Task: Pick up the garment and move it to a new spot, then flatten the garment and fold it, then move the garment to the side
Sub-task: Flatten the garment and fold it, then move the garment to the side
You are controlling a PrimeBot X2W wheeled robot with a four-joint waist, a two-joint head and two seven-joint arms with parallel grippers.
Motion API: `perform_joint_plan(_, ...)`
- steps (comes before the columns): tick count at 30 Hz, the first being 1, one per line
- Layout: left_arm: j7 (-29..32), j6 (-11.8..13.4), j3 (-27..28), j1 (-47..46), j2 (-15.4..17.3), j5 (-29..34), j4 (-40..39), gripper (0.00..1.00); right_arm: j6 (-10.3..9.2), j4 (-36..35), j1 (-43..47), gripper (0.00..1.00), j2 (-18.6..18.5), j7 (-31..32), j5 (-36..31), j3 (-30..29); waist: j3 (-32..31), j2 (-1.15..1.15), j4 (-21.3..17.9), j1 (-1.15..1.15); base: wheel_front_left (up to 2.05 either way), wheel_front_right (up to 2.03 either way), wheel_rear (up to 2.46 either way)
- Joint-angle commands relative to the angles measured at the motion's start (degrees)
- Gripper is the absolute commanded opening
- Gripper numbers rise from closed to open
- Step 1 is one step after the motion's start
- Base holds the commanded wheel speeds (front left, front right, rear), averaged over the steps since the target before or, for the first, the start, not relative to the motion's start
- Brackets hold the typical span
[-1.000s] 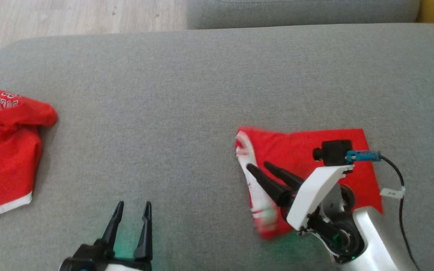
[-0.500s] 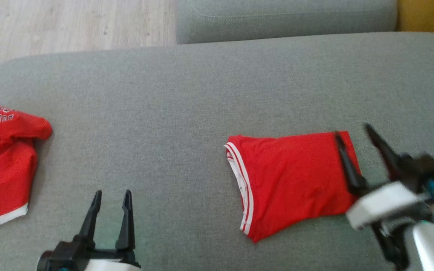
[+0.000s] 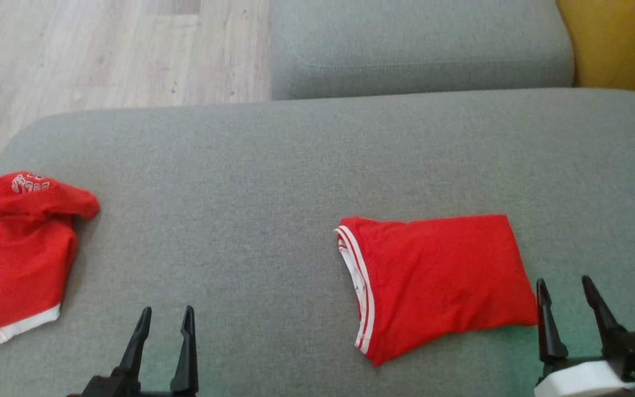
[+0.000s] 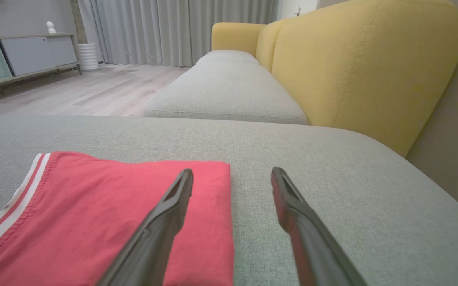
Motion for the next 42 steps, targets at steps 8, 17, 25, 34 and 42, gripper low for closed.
perform_joint_plan(8,-0.5,-0.5,2.3,-0.8,-0.2,0.5,-1.0,1.00,0.39,-1.0,-0.6,1.00,0.2,-1.0,0.6,1.6,-0.7,0.00,-1.0,0.01,0.00,0.00,0.00)
perform_joint_plan(17,-0.5,-0.7,2.5,-1.0,-0.2,0.3,-1.0,1.00,0.39,0.4,-3.1,1.00,0.2,-1.0,3.8,2.5,0.0,0.00,-1.9,0.01,0.00,0.00,0.00)
perform_joint_plan(25,-0.5,-0.8,1.8,-1.6,-0.2,-0.3,-0.7,1.00,0.39,-2.3,-13.7,1.00,-1.9,15.8,11.7,3.8,2.3,0.00,-3.0,0.01,0.00,0.00,0.00)
perform_joint_plan(34,-0.5,-0.9,0.6,-4.3,-0.2,0.0,0.1,1.00,0.39,4.2,-20.0,1.00,-3.5,36.7,15.5,3.9,4.9,0.00,-2.0,0.01,0.00,0.00,0.00)
perform_joint_plan(42,-0.5,-0.9,-0.7,-6.3,-0.2,0.1,0.6,1.00,0.39,15.8,-25.8,1.00,-2.1,40.8,17.1,4.5,6.8,0.00,-0.6,0.01,0.00,0.00,0.00)
